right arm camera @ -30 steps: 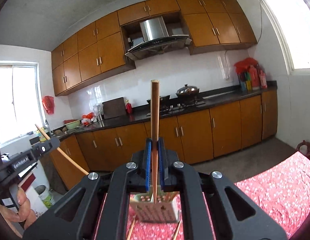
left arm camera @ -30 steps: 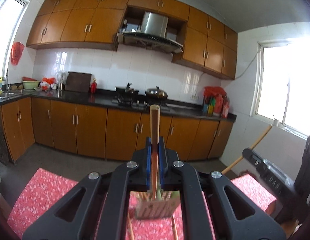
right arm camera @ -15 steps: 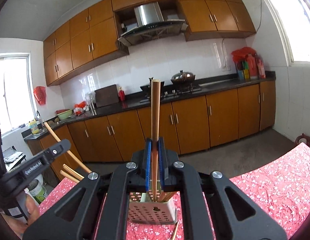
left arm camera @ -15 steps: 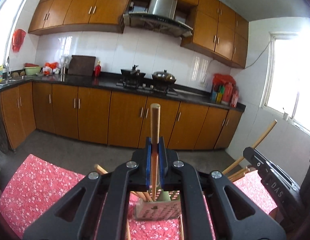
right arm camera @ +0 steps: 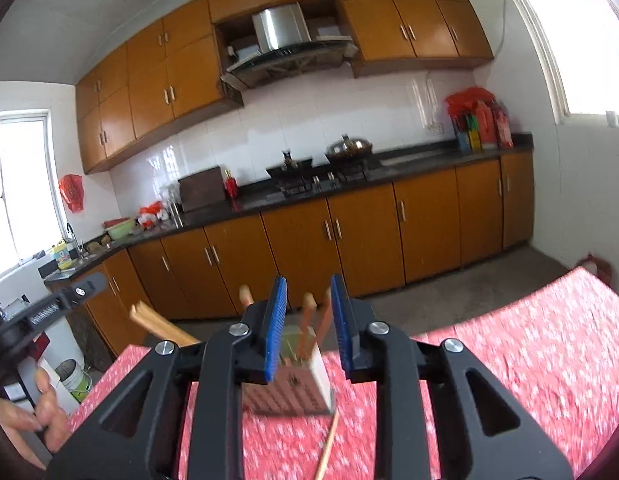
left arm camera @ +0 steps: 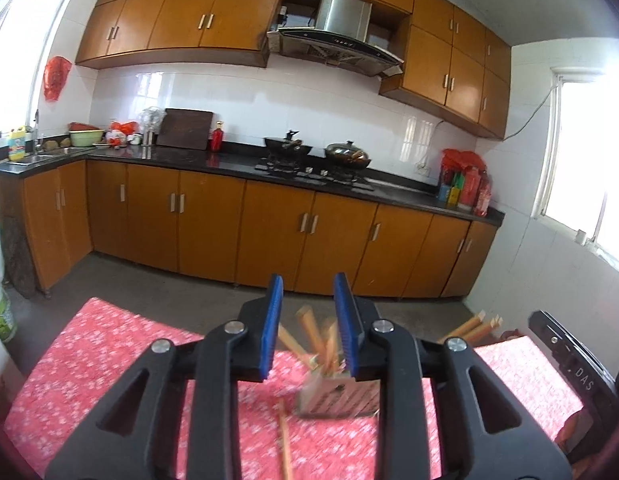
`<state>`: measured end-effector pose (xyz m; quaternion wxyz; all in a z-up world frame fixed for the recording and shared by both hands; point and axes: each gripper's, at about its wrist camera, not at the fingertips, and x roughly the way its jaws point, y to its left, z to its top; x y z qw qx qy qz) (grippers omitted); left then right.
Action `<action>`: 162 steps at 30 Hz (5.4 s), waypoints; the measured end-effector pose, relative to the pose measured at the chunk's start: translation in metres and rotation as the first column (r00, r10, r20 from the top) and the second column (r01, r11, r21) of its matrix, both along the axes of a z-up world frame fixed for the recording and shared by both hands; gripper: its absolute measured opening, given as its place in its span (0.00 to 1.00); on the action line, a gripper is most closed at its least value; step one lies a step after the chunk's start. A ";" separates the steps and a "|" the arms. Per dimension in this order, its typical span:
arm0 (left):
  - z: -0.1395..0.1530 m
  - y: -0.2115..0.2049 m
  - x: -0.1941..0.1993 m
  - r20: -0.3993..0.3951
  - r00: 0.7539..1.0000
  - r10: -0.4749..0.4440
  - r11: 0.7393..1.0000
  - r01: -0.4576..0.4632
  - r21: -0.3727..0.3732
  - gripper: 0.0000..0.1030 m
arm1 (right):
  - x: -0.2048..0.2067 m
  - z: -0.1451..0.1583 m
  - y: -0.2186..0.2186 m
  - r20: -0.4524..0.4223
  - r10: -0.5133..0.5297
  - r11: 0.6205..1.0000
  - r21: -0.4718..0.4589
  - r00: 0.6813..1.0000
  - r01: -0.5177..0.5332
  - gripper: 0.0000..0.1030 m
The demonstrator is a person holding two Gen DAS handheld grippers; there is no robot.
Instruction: Organize utensils
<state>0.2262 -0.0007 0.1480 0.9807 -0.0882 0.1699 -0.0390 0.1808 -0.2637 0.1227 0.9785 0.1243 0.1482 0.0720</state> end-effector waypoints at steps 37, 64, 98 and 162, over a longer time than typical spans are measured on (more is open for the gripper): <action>-0.206 -0.015 -0.050 -0.474 0.867 -0.151 0.984 0.176 0.009 0.33 | -0.015 -0.203 -0.017 -0.538 -0.104 0.994 -0.066 0.836 0.082 0.08; -0.235 0.025 0.006 -0.552 0.831 -0.059 0.994 0.103 0.048 0.09 | 0.017 -0.202 0.008 -0.512 -0.025 0.996 -0.090 0.859 -0.025 0.08; -0.238 0.022 0.000 -0.517 0.854 -0.063 0.987 0.130 0.094 0.12 | 0.024 -0.208 0.010 -0.532 -0.020 0.991 -0.121 0.847 -0.052 0.09; -0.233 0.010 -0.021 -0.526 0.850 0.022 0.977 0.094 0.192 0.08 | 0.003 -0.201 0.011 -0.530 -0.019 0.989 -0.134 0.848 -0.062 0.08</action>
